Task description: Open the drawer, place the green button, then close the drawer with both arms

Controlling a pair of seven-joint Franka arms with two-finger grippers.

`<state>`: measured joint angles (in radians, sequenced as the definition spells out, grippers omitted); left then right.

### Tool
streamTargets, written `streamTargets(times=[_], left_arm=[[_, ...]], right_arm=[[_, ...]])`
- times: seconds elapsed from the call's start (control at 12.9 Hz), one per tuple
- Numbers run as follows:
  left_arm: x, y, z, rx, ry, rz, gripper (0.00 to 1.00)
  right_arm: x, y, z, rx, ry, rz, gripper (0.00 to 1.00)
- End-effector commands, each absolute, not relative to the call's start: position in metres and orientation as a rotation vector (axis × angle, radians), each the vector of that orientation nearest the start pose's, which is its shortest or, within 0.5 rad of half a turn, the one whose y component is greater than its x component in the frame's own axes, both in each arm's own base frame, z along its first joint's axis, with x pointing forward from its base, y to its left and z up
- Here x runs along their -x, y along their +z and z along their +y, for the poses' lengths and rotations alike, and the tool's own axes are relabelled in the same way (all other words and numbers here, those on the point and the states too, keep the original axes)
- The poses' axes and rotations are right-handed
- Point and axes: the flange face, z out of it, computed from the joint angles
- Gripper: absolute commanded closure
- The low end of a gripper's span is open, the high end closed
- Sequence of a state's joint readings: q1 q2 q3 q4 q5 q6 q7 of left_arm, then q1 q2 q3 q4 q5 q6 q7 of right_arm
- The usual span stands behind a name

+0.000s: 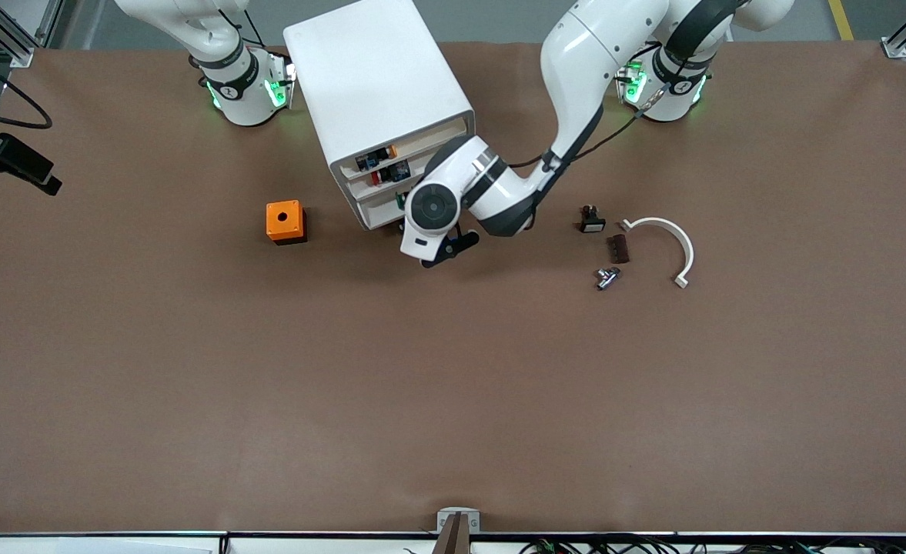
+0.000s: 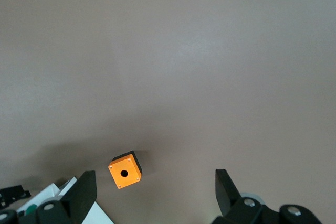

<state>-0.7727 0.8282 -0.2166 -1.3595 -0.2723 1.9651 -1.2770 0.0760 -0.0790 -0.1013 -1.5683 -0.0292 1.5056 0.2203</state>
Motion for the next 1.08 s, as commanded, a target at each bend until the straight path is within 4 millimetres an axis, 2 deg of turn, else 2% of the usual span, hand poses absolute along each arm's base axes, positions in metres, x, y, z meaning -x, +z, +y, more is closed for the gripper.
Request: streamTargets(times=[0.0, 0.08, 0.23, 0.39, 0.46, 0.62, 0.7, 0.77, 0.85, 0.93, 1.01], left_arm=[[-0.387, 0.224, -0.601, 2.961, 0.703, -0.735, 0.0], [-0.383, 0.225, -0.605, 2.967, 0.698, -0.733, 0.0], [-0.393, 0.231, -0.601, 2.978, 0.685, -0.752, 0.0], [-0.423, 0.237, -0.582, 2.993, 0.619, -0.777, 0.0], [-0.446, 0.25, -0.566, 3.004, 0.523, -0.799, 0.0], [-0.492, 0.293, -0.532, 3.036, 0.262, -0.789, 0.0], [-0.512, 0.307, -0.514, 3.029, 0.117, -0.758, 0.0], [-0.534, 0.335, -0.499, 3.033, -0.037, -0.737, 0.0], [-0.558, 0.36, -0.476, 3.031, -0.121, -0.782, 0.0], [-0.585, 0.39, -0.44, 3.027, -0.175, -0.878, 0.0], [-0.6, 0.416, -0.413, 3.028, -0.216, -0.948, 0.0]], right_arm=[[-0.52, 0.663, -0.022, 3.155, -0.049, 0.371, 0.0], [-0.521, 0.662, -0.022, 3.156, -0.046, 0.371, 0.0], [-0.521, 0.661, -0.022, 3.156, -0.044, 0.371, 0.0], [-0.521, 0.662, -0.022, 3.156, -0.046, 0.371, 0.0], [-0.521, 0.661, -0.022, 3.156, -0.044, 0.371, 0.0], [-0.521, 0.662, -0.022, 3.156, -0.046, 0.371, 0.0], [-0.521, 0.662, -0.022, 3.156, -0.046, 0.371, 0.0], [-0.521, 0.661, -0.022, 3.156, -0.044, 0.371, 0.0], [-0.521, 0.662, -0.022, 3.156, -0.046, 0.371, 0.0], [-0.521, 0.661, -0.023, 3.156, -0.044, 0.374, 0.0], [-0.52, 0.661, -0.024, 3.155, -0.041, 0.379, 0.0]])
